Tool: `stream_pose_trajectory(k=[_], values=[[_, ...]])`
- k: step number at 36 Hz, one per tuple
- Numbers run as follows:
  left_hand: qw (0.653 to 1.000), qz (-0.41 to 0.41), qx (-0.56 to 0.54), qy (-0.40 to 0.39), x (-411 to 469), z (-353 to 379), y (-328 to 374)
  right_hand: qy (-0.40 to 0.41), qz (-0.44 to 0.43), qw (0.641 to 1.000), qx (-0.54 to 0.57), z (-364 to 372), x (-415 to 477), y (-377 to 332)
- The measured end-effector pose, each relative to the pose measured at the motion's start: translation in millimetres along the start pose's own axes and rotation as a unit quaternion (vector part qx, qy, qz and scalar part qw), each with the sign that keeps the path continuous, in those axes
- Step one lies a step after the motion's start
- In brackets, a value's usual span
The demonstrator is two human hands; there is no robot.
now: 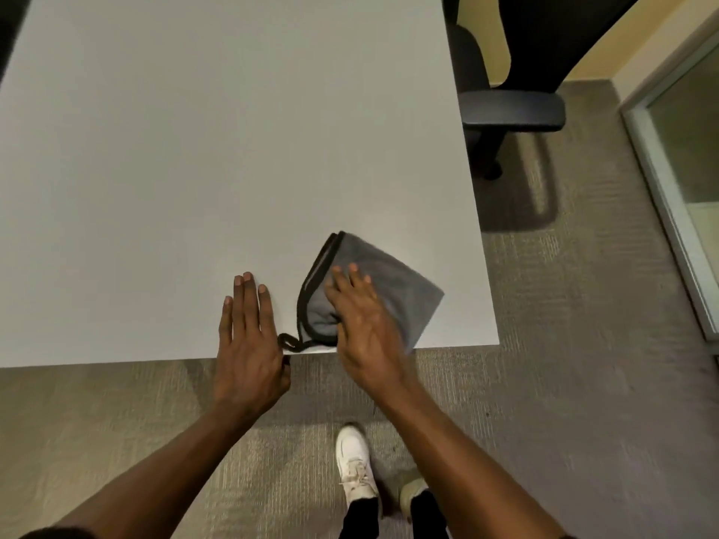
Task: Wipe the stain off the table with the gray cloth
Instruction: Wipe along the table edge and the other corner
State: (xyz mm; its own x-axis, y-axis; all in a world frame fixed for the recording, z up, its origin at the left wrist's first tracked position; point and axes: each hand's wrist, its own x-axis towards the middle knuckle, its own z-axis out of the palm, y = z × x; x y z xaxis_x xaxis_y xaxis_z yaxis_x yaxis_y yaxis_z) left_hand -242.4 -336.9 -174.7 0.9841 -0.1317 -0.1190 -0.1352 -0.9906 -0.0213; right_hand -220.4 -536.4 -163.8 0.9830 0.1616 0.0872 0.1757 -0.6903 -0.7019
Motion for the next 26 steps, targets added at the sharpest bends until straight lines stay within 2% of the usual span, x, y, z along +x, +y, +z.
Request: stream_pose_trajectory(k=[2,4,10,13,19,22,26], values=[[1.000,0.009,-0.008,-0.002,-0.3,0.2,-2.0,-0.012,-0.027,1.000,-0.008,-4.4,-20.1,1.1],[1.000,0.013,-0.003,-0.003,-0.4,0.2,-2.1,-0.006,-0.017,1.000,-0.014,-13.2,-35.4,8.3],[1.000,0.014,0.007,-0.004,-0.4,1.1,-2.4,0.083,0.112,0.990,-0.034,-60.8,-42.4,54.1],[1.000,0.010,0.012,-0.006,0.1,3.1,-3.3,0.120,0.146,0.981,-0.040,-77.6,-38.1,71.2],[1.000,0.010,0.019,0.001,0.9,6.7,-2.7,0.199,0.206,0.957,-0.050,-57.8,-29.7,63.7],[1.000,0.007,0.015,0.004,0.7,5.9,-1.7,0.176,0.174,0.968,-0.035,-41.1,-20.9,46.9],[1.000,0.001,0.009,0.008,1.6,4.3,0.1,0.059,0.058,0.996,-0.012,-18.1,-0.2,22.7]])
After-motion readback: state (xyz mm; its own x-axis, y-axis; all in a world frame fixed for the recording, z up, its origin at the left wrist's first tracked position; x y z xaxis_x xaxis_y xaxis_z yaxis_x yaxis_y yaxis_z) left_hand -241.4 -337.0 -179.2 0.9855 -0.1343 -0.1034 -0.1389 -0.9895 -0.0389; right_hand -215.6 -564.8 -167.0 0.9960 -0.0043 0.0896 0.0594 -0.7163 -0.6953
